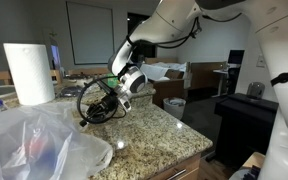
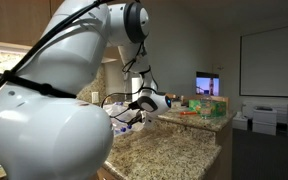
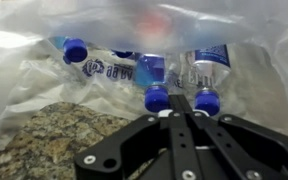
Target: Pick up the bottle from the plastic bag and put it on the countertop.
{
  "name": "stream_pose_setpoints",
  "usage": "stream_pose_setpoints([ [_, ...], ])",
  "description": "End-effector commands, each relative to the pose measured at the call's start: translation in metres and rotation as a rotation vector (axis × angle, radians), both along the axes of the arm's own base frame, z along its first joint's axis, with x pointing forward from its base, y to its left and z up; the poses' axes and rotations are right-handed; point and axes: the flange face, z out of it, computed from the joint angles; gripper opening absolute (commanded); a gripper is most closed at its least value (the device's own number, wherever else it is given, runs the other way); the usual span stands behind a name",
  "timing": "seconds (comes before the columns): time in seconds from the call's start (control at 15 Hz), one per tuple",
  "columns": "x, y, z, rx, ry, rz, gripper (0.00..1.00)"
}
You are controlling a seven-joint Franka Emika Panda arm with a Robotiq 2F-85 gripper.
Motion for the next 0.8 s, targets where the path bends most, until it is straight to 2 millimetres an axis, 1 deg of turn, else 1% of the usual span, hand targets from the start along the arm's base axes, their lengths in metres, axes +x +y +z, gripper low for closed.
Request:
stream_pose_setpoints([
  [0.0, -0.004, -0.004, 0.034, -0.086, -0.008, 0.094, 0.0],
  [0.07, -0.005, -0.002, 0.037, -0.085, -0.01, 0.119, 0.0],
  [0.13, -0.008, 0.005, 0.033, -0.057, -0.003, 0.136, 0.0],
  [0.2, -0.011, 0.012, 0.028, -0.023, 0.01, 0.144, 0.26],
  [0.27, -0.016, 0.02, 0.019, 0.004, 0.031, 0.149, 0.27],
  [0.47, -0.028, 0.036, -0.007, 0.007, 0.089, 0.138, 0.45],
  [0.6, -0.034, 0.041, -0.024, -0.006, 0.126, 0.134, 0.58],
  [0.73, -0.035, 0.038, -0.038, -0.051, 0.136, 0.111, 0.7],
])
